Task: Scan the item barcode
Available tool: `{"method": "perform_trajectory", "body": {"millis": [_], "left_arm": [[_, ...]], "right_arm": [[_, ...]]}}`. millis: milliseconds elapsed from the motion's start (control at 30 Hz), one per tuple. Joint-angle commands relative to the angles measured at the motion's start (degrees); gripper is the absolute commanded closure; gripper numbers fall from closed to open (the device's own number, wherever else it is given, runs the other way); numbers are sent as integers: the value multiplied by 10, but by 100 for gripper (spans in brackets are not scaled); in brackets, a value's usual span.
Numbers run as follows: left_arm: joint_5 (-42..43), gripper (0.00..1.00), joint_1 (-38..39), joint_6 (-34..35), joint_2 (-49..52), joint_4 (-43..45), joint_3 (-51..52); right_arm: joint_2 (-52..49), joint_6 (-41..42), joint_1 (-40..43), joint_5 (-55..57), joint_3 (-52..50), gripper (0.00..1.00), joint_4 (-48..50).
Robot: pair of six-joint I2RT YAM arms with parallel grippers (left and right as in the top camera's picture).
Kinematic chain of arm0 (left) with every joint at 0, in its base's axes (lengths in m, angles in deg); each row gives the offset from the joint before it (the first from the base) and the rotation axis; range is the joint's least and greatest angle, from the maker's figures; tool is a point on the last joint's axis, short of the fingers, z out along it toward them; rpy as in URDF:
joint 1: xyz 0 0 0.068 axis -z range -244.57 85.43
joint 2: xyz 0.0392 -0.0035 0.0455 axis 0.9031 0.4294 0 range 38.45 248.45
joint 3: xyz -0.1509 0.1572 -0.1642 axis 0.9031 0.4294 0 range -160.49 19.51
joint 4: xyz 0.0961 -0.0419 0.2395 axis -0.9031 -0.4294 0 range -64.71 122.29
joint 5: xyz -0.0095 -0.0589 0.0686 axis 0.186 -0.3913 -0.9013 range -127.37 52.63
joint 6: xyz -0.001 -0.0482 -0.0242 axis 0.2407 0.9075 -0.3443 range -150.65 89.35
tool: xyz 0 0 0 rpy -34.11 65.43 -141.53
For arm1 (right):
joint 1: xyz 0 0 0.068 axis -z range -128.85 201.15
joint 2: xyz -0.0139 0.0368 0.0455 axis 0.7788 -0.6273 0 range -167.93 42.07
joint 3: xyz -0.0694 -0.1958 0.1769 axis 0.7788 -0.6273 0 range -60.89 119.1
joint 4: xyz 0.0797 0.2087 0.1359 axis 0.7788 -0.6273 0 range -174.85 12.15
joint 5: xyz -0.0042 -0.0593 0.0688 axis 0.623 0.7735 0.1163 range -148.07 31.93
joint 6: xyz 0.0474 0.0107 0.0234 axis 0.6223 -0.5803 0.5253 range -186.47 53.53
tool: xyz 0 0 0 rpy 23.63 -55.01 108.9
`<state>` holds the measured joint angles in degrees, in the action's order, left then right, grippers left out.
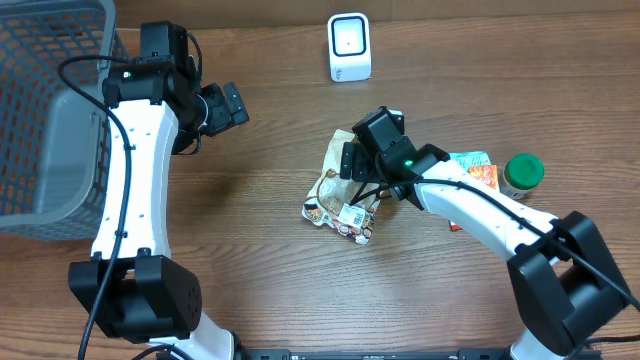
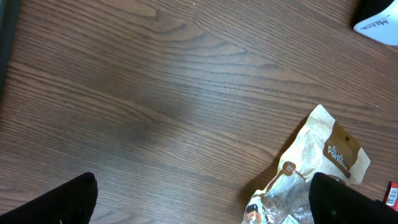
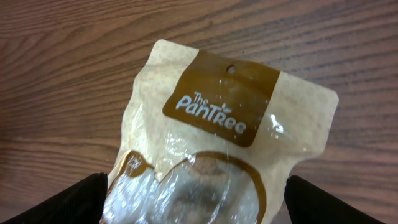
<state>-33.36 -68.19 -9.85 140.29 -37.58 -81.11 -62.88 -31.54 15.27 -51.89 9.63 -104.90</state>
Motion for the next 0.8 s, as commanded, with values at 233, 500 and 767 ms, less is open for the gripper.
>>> {"method": "perform_trajectory", "body": {"millis": [233, 500, 767], "left_arm": [[-1, 0, 4, -7, -12, 0, -7], [-2, 0, 4, -7, -12, 0, -7], [0, 0, 4, 0, -12, 66, -7]], "right_arm": [[-31, -20, -1, -84, -5, 8, -61], [-32, 28, -2, -130, -20, 6, -87], [-33, 43, -2, -164, -20, 3, -96]]}}
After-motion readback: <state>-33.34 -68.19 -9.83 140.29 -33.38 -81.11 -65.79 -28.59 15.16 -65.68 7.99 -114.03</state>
